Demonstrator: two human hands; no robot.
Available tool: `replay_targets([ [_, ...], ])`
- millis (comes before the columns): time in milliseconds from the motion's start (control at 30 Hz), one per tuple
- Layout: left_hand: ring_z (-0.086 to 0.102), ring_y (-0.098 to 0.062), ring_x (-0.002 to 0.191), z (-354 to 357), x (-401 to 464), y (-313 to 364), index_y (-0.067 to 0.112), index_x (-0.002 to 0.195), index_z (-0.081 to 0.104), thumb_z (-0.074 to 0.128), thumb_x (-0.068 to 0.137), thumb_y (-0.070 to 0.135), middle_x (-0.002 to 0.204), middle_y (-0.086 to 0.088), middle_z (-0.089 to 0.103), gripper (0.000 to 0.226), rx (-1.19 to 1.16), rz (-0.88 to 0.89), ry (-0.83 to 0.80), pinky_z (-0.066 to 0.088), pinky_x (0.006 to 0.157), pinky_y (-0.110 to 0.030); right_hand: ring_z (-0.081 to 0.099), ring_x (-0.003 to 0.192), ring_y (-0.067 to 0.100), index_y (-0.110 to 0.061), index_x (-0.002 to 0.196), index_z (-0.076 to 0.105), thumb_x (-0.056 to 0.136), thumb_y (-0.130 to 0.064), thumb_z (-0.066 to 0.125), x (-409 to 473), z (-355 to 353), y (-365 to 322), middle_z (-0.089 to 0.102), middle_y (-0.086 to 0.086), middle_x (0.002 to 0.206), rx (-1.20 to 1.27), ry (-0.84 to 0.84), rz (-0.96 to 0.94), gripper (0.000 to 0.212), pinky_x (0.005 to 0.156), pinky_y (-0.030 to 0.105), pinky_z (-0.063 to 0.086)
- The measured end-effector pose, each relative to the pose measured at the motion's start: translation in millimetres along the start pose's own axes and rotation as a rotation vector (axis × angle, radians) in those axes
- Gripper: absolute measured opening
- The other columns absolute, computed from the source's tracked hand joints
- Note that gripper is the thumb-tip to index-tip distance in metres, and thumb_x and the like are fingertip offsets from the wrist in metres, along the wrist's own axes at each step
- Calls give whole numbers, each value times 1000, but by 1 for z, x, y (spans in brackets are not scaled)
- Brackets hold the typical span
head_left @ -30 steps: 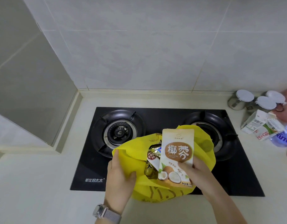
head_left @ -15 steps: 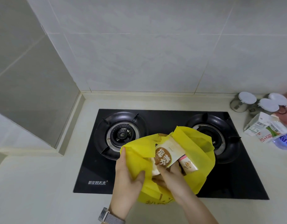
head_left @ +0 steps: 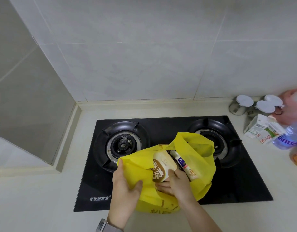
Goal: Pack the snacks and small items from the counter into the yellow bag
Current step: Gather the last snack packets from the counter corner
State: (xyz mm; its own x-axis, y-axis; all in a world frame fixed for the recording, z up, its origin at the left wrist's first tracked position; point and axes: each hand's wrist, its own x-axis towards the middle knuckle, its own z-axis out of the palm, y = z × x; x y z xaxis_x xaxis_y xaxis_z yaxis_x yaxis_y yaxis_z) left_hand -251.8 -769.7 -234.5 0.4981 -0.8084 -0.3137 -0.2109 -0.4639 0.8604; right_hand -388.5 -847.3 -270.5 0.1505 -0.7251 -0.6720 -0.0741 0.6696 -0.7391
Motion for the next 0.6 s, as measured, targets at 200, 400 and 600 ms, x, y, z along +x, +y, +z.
replay_targets([
  [200, 28, -21, 135, -9, 4, 0, 19, 148, 15, 71, 78, 12, 137, -6, 33, 89, 37, -2, -16, 26, 113, -37, 74, 70, 25, -15, 135, 39, 96, -8, 48, -11, -15, -8, 67, 22, 107, -73, 11, -98, 41, 60, 33, 60],
  [400, 28, -13, 117, -6, 6, 14, 22, 122, 54, 73, 74, 10, 130, -5, 28, 53, 209, 204, 120, 24, 103, -24, 73, 73, 19, -15, 112, 58, 89, -5, 58, -36, -37, -16, 72, 8, 87, -119, 148, -261, 25, 62, 28, 59],
  [600, 33, -30, 118, 15, 18, 40, 31, 117, 59, 72, 72, 31, 128, -2, 41, 47, 609, 479, 71, 31, 97, -39, 67, 71, 20, -26, 93, 65, 85, -10, 61, -56, -77, -13, 71, -2, 76, -441, 362, -413, 18, 69, 37, 58],
])
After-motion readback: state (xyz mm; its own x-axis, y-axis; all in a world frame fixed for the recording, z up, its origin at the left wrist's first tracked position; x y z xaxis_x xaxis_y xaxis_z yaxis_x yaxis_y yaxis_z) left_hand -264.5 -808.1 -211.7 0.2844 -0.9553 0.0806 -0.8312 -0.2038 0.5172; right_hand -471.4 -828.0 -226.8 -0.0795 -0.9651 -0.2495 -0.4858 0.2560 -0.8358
